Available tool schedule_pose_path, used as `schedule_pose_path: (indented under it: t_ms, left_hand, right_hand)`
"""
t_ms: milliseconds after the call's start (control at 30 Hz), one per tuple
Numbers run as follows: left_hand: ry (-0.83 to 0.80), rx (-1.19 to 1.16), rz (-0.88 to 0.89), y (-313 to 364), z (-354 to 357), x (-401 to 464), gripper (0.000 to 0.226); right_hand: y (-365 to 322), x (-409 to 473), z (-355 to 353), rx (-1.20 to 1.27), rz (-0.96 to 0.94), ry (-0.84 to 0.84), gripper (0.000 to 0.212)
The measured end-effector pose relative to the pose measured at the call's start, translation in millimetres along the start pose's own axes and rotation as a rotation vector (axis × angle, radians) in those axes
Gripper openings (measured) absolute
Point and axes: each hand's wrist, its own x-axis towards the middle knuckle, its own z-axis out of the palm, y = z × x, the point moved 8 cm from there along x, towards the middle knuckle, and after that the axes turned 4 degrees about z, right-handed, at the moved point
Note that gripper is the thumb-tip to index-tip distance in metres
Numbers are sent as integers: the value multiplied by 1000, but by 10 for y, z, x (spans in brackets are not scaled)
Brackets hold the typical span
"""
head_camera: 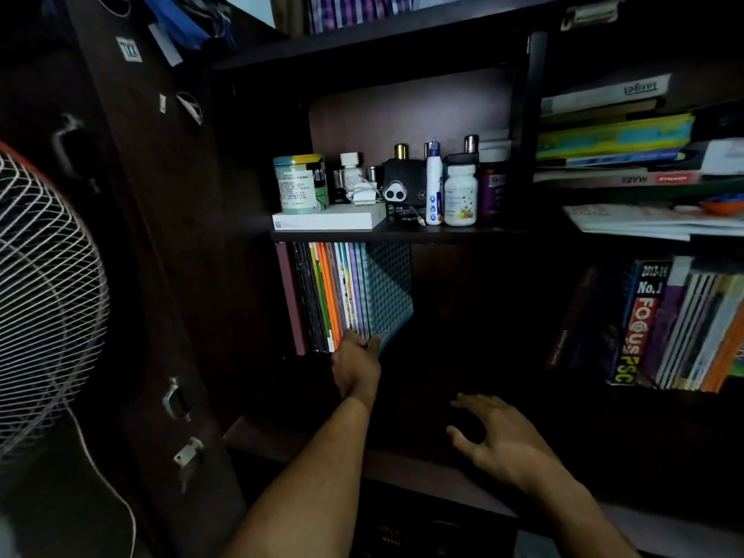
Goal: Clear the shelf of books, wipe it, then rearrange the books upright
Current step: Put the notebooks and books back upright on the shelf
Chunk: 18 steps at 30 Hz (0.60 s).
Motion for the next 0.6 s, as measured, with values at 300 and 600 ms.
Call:
schedule_pose_path:
  t_ms: [300,600]
  left_hand:
    - [207,-18,233,221,-203,-102,65]
    - [-97,358,258,189,251,-5,134]
  right_hand:
    - [-8,17,-9,-9,24,-9,59]
    - [-7,36,0,-44,20,-3,61]
